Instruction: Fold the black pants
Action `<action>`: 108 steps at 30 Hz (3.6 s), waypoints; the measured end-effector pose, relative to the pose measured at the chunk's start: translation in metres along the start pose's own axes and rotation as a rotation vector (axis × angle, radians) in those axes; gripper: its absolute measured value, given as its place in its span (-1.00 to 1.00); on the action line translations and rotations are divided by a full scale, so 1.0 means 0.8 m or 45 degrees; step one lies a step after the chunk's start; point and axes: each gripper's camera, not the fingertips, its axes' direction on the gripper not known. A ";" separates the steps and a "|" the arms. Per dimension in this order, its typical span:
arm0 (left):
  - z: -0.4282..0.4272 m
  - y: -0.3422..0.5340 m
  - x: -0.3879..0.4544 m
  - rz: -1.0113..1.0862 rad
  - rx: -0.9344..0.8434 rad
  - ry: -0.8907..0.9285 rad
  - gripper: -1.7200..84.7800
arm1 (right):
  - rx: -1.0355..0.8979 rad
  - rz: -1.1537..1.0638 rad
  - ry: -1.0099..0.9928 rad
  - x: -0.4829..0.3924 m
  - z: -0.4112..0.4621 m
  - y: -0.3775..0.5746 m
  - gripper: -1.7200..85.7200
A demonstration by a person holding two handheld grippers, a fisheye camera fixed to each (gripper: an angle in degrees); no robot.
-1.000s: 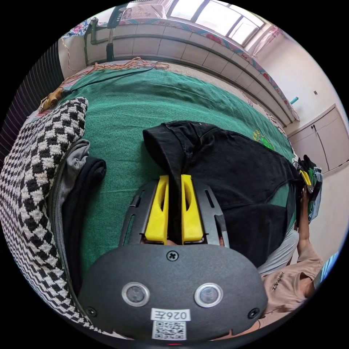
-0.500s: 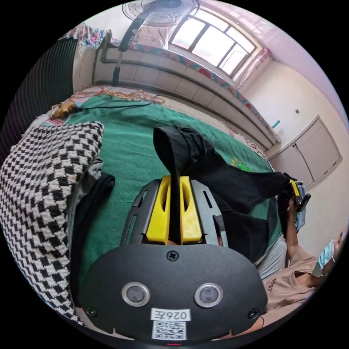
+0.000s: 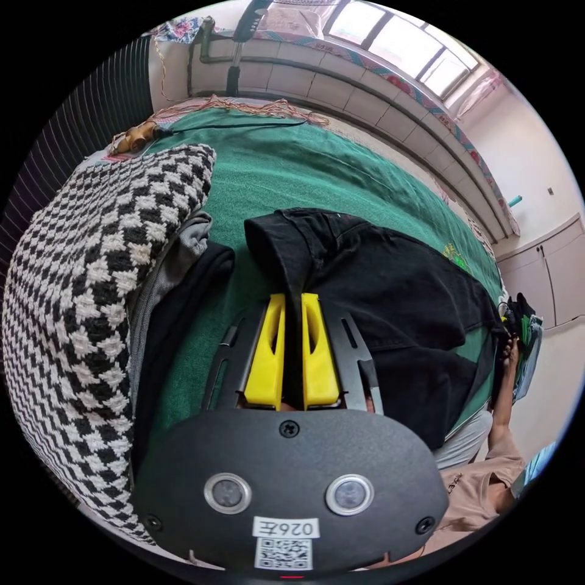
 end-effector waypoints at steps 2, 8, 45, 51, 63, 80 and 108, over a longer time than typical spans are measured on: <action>-0.007 0.005 -0.010 -0.018 0.005 0.034 -0.85 | -0.229 -0.020 -0.143 0.001 0.047 0.004 -0.71; -0.036 0.015 -0.012 0.012 0.014 0.003 -0.84 | 0.187 -0.109 0.081 -0.024 0.022 0.042 -0.93; -0.558 0.474 -0.163 0.647 1.577 1.127 -0.98 | 0.911 -0.086 0.153 -0.118 -0.146 0.438 -0.99; -0.550 0.537 -0.182 0.575 1.345 1.174 -0.96 | 0.377 0.162 -0.366 -0.041 -0.104 0.370 -0.97; -0.402 0.566 -0.216 -0.043 0.631 0.304 -0.50 | -0.047 0.182 -0.119 -0.062 -0.016 0.255 -0.73; -0.287 0.492 -0.245 -0.250 0.503 0.457 -0.87 | -0.087 0.171 -0.122 -0.043 -0.106 0.264 -0.98; -0.162 0.049 -0.066 -0.311 0.672 0.704 -0.66 | 0.105 0.347 -0.145 -0.076 -0.227 0.149 -0.85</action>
